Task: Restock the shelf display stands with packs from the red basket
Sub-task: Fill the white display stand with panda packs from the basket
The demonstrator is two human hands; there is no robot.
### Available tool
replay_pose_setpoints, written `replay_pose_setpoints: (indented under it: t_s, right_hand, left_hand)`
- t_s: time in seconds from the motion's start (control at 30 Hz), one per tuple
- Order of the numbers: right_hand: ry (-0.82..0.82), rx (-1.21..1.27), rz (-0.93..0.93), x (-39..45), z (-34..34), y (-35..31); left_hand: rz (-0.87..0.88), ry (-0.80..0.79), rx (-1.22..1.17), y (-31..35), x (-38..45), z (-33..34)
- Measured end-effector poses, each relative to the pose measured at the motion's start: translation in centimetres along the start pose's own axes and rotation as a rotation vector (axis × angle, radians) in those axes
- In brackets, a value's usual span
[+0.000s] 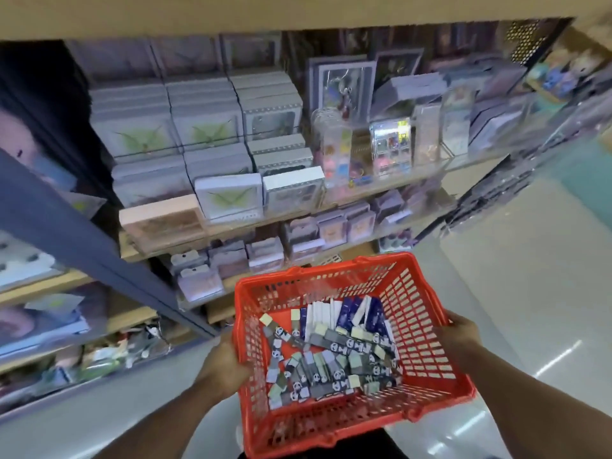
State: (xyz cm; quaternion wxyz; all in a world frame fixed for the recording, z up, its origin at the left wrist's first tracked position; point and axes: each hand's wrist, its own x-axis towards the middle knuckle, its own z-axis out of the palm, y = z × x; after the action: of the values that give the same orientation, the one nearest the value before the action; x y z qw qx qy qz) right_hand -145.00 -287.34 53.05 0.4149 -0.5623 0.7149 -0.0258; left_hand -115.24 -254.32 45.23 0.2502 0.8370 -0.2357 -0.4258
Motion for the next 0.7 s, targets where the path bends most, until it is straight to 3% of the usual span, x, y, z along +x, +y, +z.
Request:
replay_pose_setpoints:
  t_s: [0.23, 0.43, 0.7]
  right_hand:
    - [-0.137, -0.066, -0.051, 3.0, 2.7, 0.8]
    - [-0.21, -0.14, -0.073, 9.9, 7.0, 1.7]
    - [-0.225, -0.452, -0.124, 24.4, 14.5, 8.0]
  left_hand:
    - [-0.115, 0.026, -0.139, -3.2, -2.8, 5.3]
    - [-0.3, 0.109, -0.25, -4.4, -0.4, 9.6]
    - [-0.437, 0.085, -0.07, -8.7, 8.7, 18.2]
